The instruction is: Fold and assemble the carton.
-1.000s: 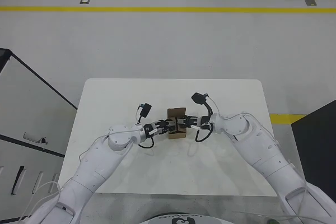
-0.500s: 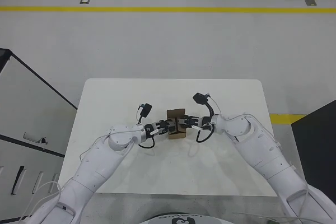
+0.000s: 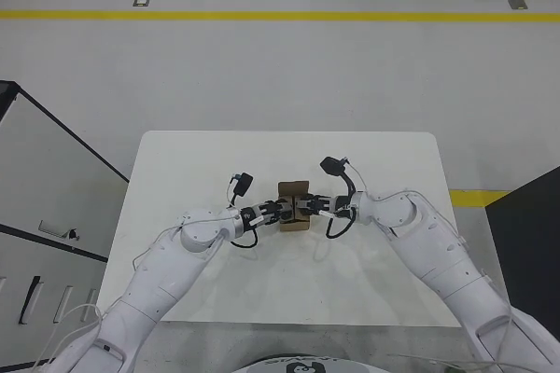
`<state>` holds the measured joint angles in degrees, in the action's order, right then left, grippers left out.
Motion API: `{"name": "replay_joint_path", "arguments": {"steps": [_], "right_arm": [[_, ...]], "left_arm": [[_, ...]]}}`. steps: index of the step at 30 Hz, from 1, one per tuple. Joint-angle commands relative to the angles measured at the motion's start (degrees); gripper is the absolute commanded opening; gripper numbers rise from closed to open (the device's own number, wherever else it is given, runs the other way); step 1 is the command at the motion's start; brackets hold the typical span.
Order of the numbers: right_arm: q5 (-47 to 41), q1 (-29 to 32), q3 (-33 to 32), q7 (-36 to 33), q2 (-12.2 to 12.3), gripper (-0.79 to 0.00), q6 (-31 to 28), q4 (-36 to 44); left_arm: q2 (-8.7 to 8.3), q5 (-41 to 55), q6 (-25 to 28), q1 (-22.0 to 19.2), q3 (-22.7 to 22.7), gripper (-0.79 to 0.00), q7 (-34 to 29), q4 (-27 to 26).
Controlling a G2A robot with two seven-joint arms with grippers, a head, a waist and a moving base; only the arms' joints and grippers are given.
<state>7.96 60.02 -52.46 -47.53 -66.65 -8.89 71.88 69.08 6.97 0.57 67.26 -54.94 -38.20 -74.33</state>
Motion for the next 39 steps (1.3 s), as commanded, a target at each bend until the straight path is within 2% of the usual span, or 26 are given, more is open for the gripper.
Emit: {"name": "replay_joint_path", "arguments": {"steps": [1,14,18,23,24,25,26,27,33,39], "right_arm": [[0.01,0.01,-0.04,-0.05,-0.02,-0.785,-0.04,0.02],[0.0,0.63,-0.93,-0.15,0.12,-0.785,-0.12,0.56],[-4.07,1.05,-4.14,-1.12,0.68,-0.785,-2.59,0.37],[-10.67,2.86,-8.9,-5.38,1.8,-0.785,-6.01,0.57],[-12.29,3.35,-9.91,-6.27,2.02,-0.785,-6.63,0.8],[-14.14,3.92,-10.81,-7.91,2.25,-0.634,-7.91,1.33],[-15.72,4.48,-11.71,-9.62,2.51,-0.413,-9.24,1.65],[-16.01,4.62,-12.02,-10.03,2.6,0.0,-9.45,1.67],[-16.01,4.62,-12.02,-10.03,2.6,0.0,-9.45,1.67],[-21.82,5.44,-15.0,-8.17,2.87,0.0,-9.8,1.54]], "left_arm": [[0.04,-0.13,-0.07,-0.09,0.03,-0.785,-0.08,0.07],[0.18,0.03,0.16,0.12,-0.33,-0.785,-0.02,-0.45],[-0.04,0.76,1.37,0.75,-1.58,-0.785,-0.17,-1.94],[-0.92,1.88,2.15,2.92,-4.26,-0.785,-3.48,-5.45],[-1.13,2.1,2.12,3.47,-4.91,-0.61,-4.19,-6.48],[-1.37,2.25,2.0,4.05,-5.58,-0.434,-5.04,-7.65],[-1.62,2.08,1.81,4.58,-6.15,-0.397,-6.25,-8.81],[-1.71,1.97,1.72,4.74,-6.36,0.0,-6.54,-9.16],[-1.71,1.97,1.72,4.74,-6.36,0.0,-6.54,-9.16],[-2.02,3.24,3.16,6.7,-7.02,0.0,-7.75,-10.0]]}}
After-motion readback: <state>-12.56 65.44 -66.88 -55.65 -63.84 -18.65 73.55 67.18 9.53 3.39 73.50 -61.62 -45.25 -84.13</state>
